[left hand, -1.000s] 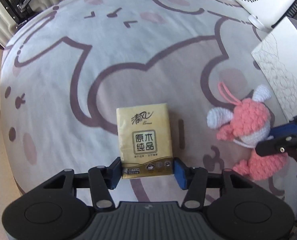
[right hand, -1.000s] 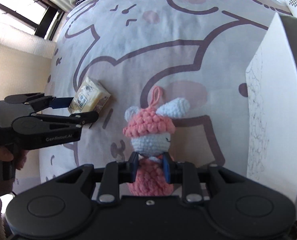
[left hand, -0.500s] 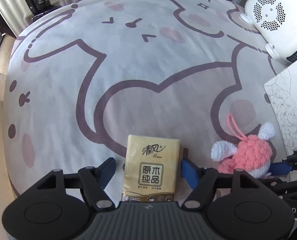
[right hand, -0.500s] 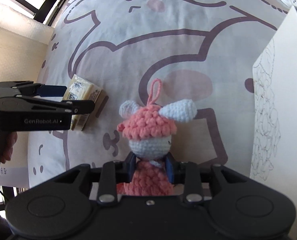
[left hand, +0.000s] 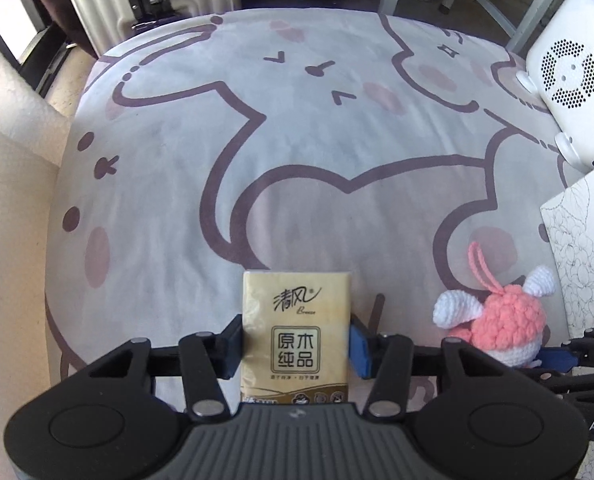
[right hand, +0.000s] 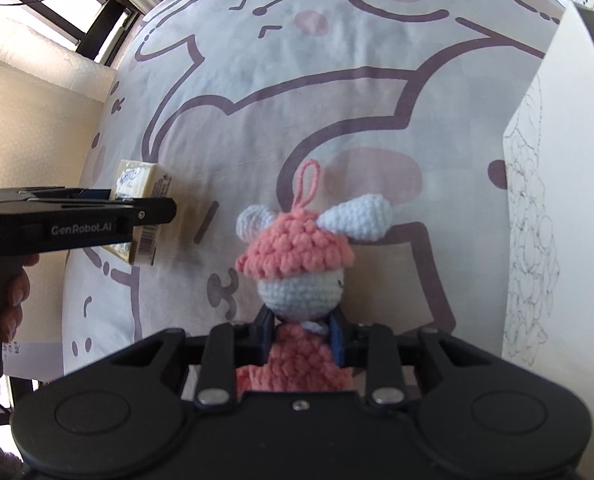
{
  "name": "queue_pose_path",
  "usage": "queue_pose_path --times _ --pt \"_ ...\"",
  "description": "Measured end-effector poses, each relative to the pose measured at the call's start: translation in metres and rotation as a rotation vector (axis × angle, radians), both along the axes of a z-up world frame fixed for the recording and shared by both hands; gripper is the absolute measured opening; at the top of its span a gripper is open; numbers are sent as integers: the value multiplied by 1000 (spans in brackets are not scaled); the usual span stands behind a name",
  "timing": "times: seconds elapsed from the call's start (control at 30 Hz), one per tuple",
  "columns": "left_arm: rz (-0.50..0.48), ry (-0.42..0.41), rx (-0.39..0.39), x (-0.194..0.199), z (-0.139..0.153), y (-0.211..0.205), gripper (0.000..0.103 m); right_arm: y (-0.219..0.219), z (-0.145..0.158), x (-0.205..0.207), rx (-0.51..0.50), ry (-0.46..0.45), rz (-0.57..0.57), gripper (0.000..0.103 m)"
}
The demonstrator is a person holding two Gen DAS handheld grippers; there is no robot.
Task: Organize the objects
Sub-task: 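Lift and carry the pink doll and tissue pack over the shoebox with both tools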
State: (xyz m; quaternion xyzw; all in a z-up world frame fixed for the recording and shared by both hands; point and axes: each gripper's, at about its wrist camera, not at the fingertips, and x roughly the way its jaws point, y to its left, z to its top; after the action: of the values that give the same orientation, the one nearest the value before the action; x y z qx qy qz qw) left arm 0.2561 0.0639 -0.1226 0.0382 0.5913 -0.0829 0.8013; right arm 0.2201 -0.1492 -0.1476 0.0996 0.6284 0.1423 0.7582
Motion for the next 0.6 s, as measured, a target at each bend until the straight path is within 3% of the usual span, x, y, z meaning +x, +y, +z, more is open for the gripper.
queue_pose_path --times 0.27,0.6 --pt "67 -20 9 -50 23 10 52 2 29 -16 23 -111 40 29" --pt "116 -167 -16 -102 91 4 52 1 87 -56 35 -301 54 29"
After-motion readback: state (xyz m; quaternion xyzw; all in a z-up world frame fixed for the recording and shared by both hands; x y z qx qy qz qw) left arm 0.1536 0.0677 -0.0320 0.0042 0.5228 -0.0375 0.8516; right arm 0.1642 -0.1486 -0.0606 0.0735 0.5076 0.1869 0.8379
